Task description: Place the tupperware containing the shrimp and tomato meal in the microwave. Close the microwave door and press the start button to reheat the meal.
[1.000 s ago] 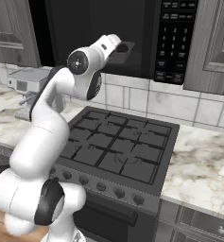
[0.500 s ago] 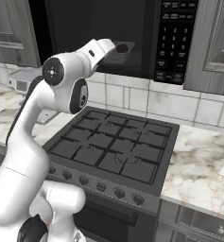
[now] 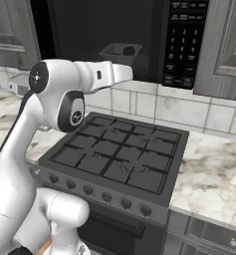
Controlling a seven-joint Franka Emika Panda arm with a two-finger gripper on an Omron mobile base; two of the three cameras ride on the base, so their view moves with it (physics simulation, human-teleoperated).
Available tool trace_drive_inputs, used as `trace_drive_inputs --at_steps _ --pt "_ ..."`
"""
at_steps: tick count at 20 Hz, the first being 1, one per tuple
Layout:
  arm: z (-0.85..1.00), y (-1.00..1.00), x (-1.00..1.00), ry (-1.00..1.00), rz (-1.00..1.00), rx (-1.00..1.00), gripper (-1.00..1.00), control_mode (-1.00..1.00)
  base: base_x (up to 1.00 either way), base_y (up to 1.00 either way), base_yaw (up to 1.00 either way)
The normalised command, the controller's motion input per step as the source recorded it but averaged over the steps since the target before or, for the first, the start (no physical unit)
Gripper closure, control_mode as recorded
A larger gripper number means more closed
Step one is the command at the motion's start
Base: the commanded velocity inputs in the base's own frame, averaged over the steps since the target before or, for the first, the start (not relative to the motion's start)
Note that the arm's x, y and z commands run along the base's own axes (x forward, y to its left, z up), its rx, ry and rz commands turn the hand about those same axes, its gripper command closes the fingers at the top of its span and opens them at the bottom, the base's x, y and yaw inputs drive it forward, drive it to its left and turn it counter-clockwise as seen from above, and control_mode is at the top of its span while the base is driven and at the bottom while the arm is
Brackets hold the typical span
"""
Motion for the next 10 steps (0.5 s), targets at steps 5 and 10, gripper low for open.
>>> trace_drive_inputs --at_steps 5,10 --pt "-0.09 -0.56 -0.84 -0.09 -0.06 0.61 -1.0 -1.0 0.0 0.0 0.0" --pt "-0.19 -0.43 -0.26 -0.09 0.0 0.53 -1.0 -1.0 0.0 0.0 0.0"
